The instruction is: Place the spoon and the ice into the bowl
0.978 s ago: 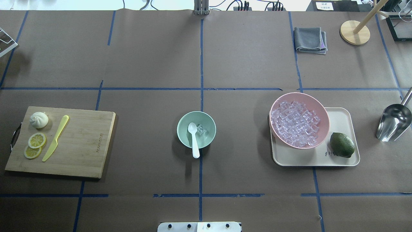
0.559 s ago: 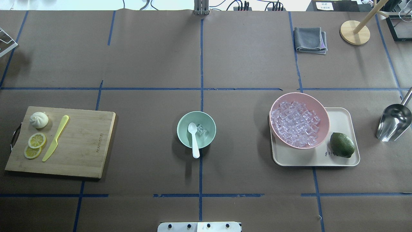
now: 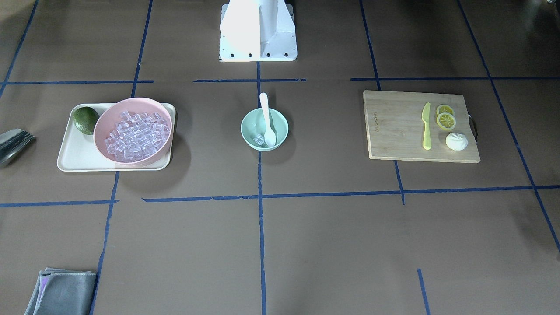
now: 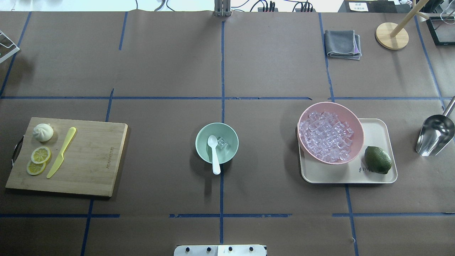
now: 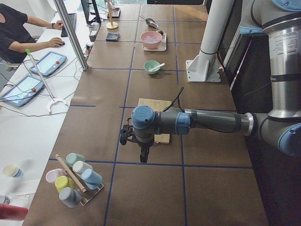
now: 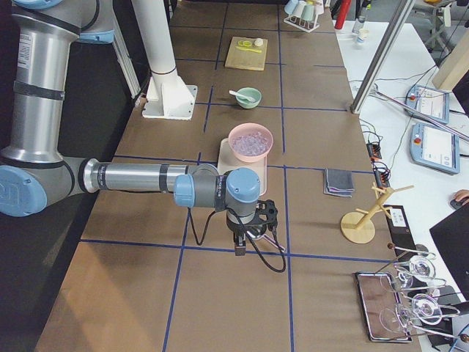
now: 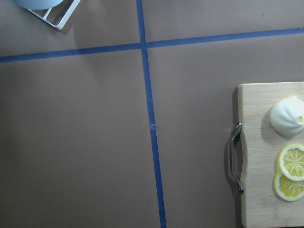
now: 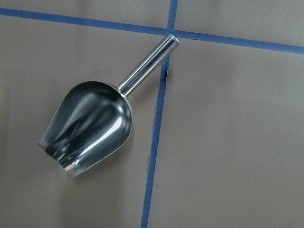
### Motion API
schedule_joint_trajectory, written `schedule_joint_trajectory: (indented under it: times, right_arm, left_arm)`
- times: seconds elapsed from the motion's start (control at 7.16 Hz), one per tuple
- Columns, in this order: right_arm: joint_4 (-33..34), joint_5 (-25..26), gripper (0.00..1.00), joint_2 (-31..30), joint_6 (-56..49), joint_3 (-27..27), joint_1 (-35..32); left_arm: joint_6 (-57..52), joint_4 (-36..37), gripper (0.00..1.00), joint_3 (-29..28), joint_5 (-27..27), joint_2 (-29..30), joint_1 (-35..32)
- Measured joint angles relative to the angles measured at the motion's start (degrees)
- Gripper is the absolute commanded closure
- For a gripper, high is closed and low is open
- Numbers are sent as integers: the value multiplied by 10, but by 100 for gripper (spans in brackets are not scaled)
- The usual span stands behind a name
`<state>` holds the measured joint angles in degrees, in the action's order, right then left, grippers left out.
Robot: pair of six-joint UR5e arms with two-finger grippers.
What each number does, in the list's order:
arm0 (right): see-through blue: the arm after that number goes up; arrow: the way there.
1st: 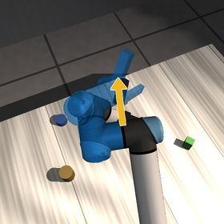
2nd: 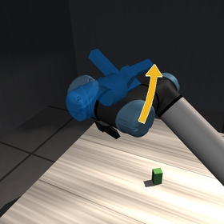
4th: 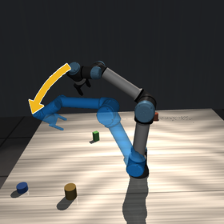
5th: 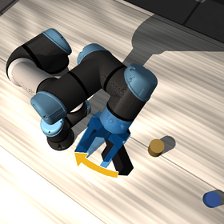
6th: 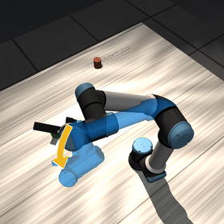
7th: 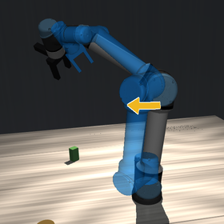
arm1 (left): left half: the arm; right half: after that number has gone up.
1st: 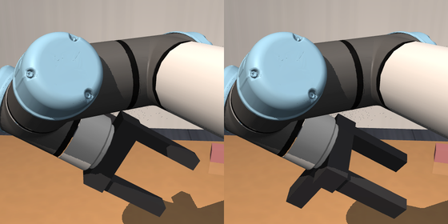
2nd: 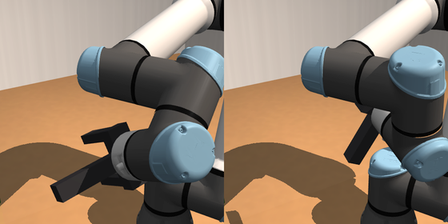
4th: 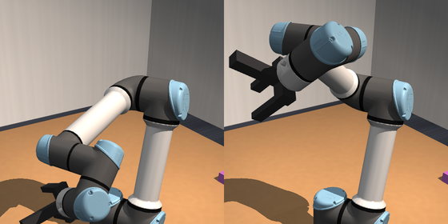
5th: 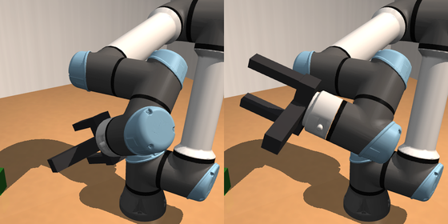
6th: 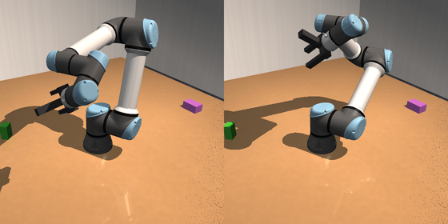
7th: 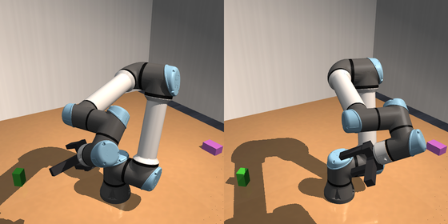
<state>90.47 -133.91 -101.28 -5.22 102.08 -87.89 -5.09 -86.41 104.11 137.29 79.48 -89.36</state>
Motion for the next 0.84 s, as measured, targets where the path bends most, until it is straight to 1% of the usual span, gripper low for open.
schedule_joint_trajectory:
  times: [0.84]
  right_arm:
    - [-1,-4,0,14,3,-5,1]
  left_arm:
    - [0,0,0,-4,-3,-2,1]
